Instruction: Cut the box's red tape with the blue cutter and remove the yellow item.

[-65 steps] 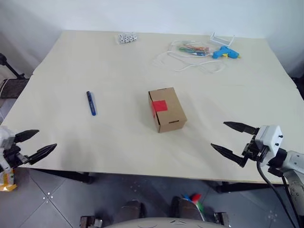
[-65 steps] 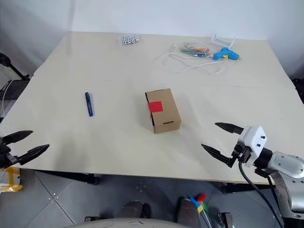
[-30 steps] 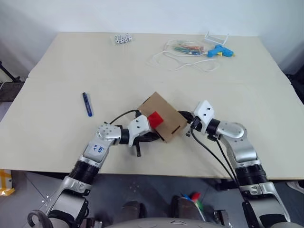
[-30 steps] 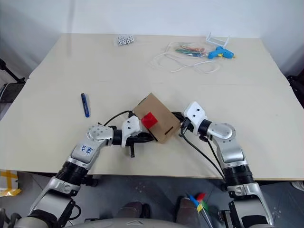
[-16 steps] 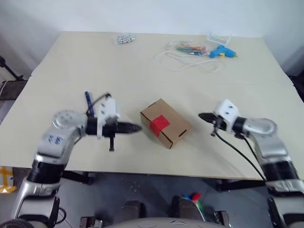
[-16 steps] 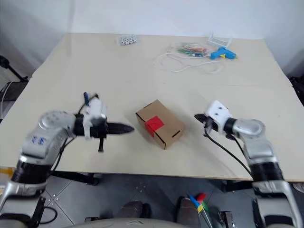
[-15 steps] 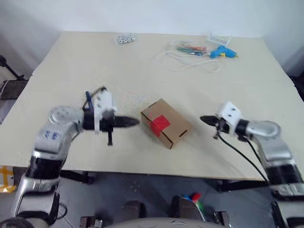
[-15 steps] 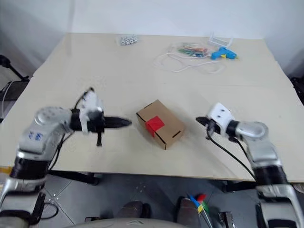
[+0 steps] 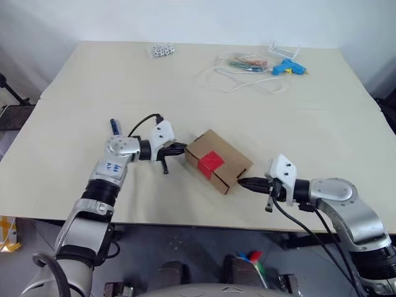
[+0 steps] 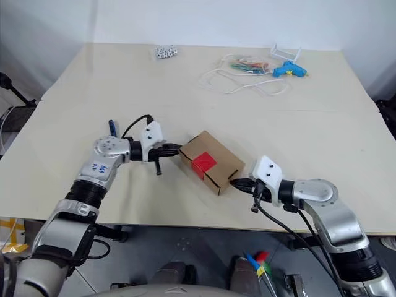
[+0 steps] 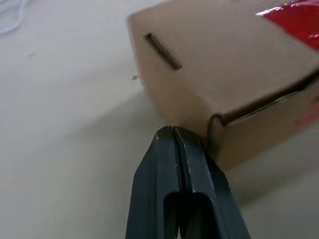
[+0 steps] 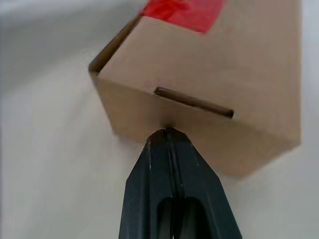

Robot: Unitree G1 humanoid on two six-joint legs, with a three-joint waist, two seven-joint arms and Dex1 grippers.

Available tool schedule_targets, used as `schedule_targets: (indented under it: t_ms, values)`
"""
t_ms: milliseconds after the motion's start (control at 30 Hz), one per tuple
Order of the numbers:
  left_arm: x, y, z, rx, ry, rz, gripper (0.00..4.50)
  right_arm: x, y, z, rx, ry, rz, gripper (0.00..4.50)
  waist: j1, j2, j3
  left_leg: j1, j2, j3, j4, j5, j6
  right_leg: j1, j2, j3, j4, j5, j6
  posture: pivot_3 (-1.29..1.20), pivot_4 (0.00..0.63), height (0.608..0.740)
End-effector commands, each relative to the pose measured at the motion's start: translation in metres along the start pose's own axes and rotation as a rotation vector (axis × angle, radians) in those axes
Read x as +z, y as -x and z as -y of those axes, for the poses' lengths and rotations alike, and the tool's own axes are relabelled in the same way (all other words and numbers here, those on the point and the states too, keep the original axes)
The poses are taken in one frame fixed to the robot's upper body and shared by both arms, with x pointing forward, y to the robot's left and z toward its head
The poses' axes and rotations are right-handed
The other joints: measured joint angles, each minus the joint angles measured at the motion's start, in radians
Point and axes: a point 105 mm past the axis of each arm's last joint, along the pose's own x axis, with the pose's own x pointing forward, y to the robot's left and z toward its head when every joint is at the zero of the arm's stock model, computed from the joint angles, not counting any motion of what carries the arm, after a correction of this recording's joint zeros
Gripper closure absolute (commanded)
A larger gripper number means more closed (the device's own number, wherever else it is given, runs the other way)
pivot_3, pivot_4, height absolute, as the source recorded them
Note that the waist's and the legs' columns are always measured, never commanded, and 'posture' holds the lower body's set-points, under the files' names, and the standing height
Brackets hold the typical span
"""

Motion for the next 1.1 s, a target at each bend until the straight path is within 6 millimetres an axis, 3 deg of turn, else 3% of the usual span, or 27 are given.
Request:
schedule_targets:
  t_ms: [33, 200, 300, 367, 467, 567, 667, 733, 867, 933, 1000, 1100]
  values:
    - [0.018, -0.002, 0.027, -0.151, -0.023, 0.088, 4.48, 0.013, -0.005, 0.008, -0.041, 0.044, 0.045, 4.5, 0.0, 0.0, 0.0, 0.0, 0.0, 0.0, 0.0, 0.0, 0.0, 0.0, 0.0, 0.0, 0.0, 0.0, 0.0, 0.0, 0.15, 0.74]
    - [0.01, 0.027, 0.08, -0.378, 0.052, 0.017, 4.48, 0.013, -0.021, 0.02, -0.049, 0.099, 0.045, 4.5, -0.008, 0.0, 0.0, 0.0, 0.0, 0.0, 0.0, 0.0, 0.0, 0.0, 0.0, 0.001, 0.0, 0.0, 0.0, 0.0, 0.15, 0.74]
    - [0.01, 0.045, 0.113, -0.516, 0.152, -0.052, 4.48, 0.011, -0.027, 0.04, -0.116, 0.126, 0.035, 4.5, -0.017, 0.0, 0.0, 0.0, 0.001, 0.0, 0.0, 0.0, 0.0, 0.0, 0.0, 0.001, 0.0, 0.0, 0.0, 0.0, 0.15, 0.74]
    - [0.018, 0.05, 0.121, -0.527, 0.182, -0.047, 4.48, 0.011, -0.028, 0.057, -0.184, 0.137, 0.034, 4.5, -0.018, 0.0, 0.0, 0.0, 0.001, -0.001, 0.0, 0.0, 0.0, 0.0, 0.0, 0.002, 0.001, 0.0, 0.0, 0.0, 0.15, 0.74]
    - [0.027, 0.058, 0.114, -0.474, 0.19, -0.037, 4.48, 0.014, -0.021, 0.074, -0.256, 0.165, 0.025, 4.5, -0.017, 0.001, 0.0, 0.0, 0.0, -0.003, 0.001, 0.0, 0.0, 0.001, 0.0, 0.003, 0.0, 0.0, 0.0, 0.0, 0.15, 0.74]
    - [0.044, 0.08, 0.086, -0.374, 0.25, 0.018, 4.48, 0.016, 0.001, 0.079, -0.261, 0.163, 0.01, 4.5, -0.019, 0.001, 0.001, 0.0, 0.0, -0.004, 0.001, 0.0, 0.0, 0.001, 0.0, 0.004, 0.001, 0.0, 0.0, 0.0, 0.15, 0.74]
    - [0.053, 0.1, 0.048, -0.238, 0.279, 0.052, 4.48, 0.007, 0.024, 0.061, -0.163, 0.072, -0.035, 4.5, -0.012, 0.001, 0.001, -0.001, 0.0, -0.007, 0.0, 0.0, 0.0, 0.001, 0.001, 0.002, 0.0, 0.0, 0.0, 0.0, 0.15, 0.74]
    - [0.049, 0.103, 0.024, -0.14, 0.258, 0.042, 4.48, 0.003, 0.031, 0.039, -0.052, 0.014, -0.076, 4.5, -0.007, 0.002, 0.001, -0.001, 0.001, -0.008, 0.0, -0.001, -0.001, 0.001, 0.003, 0.002, -0.001, 0.0, 0.0, 0.0, 0.15, 0.74]
    - [0.03, 0.088, -0.003, -0.024, 0.153, -0.044, 4.48, 0.002, 0.035, 0.006, 0.086, -0.059, -0.116, 4.5, -0.004, 0.002, 0.001, -0.001, 0.001, -0.005, 0.0, -0.001, 0.0, 0.002, 0.003, 0.004, -0.001, 0.0, 0.0, 0.0, 0.15, 0.74]
    - [0.02, 0.064, -0.006, -0.017, 0.114, -0.083, 4.48, 0.006, 0.026, -0.007, 0.083, -0.108, -0.082, 4.5, 0.002, 0.001, 0.0, -0.001, 0.001, -0.004, 0.001, 0.0, 0.0, 0.002, 0.003, 0.004, -0.001, 0.0, 0.0, 0.0, 0.15, 0.74]
    - [0.014, 0.037, 0.003, -0.055, 0.115, -0.092, 4.48, 0.003, 0.012, -0.022, 0.061, -0.152, -0.082, 4.5, 0.006, 0.0, 0.0, -0.001, 0.001, -0.004, 0.001, 0.0, 0.0, 0.002, 0.003, 0.004, -0.001, 0.0, 0.0, 0.0, 0.15, 0.74]
    - [0.005, 0.016, 0.024, -0.142, 0.091, -0.116, 4.48, 0.004, 0.0, -0.026, -0.002, -0.173, -0.065, 4.5, 0.006, 0.0, 0.0, -0.002, 0.0, -0.004, 0.002, -0.001, 0.0, 0.0, 0.003, 0.005, 0.0, 0.0, 0.0, 0.0, 0.15, 0.74]
